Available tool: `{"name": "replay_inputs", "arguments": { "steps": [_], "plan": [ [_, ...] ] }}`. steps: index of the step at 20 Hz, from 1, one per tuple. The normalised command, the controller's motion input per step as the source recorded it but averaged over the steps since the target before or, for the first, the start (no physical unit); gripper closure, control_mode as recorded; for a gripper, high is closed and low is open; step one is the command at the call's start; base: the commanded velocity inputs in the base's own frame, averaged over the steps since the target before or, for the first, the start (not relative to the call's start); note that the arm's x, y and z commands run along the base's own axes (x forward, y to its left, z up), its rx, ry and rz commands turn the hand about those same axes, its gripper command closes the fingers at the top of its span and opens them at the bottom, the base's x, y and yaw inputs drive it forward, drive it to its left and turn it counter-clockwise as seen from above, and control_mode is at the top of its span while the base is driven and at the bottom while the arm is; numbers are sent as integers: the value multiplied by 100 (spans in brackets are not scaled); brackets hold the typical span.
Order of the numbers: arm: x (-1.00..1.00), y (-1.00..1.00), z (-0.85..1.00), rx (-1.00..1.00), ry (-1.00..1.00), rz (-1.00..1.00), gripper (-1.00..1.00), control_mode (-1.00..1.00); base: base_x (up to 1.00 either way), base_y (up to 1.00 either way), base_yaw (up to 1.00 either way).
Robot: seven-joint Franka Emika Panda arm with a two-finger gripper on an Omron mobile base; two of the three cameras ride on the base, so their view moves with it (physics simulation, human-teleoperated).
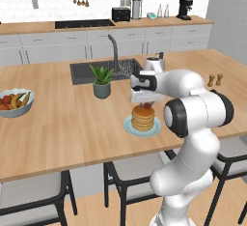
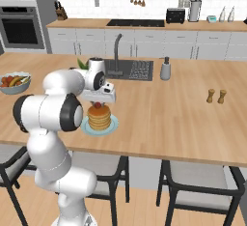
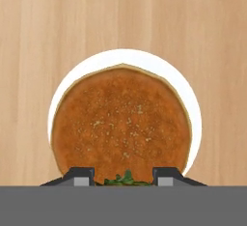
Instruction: Take the strawberry from the fridge and place it on top of the pancake, located on the dining counter.
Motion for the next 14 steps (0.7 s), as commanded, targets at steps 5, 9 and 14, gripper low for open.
{"name": "replay_inputs", "arguments": {
  "steps": [5, 9, 14],
  "plan": [
    [0, 0, -19, 0, 0, 0, 100, -100, 0, 0, 0],
    [0, 1, -11, 0, 0, 0, 100, -100, 0, 0, 0],
    [0, 0, -8, 0, 0, 0, -100, -100, 0, 0, 0]
  ]
}}
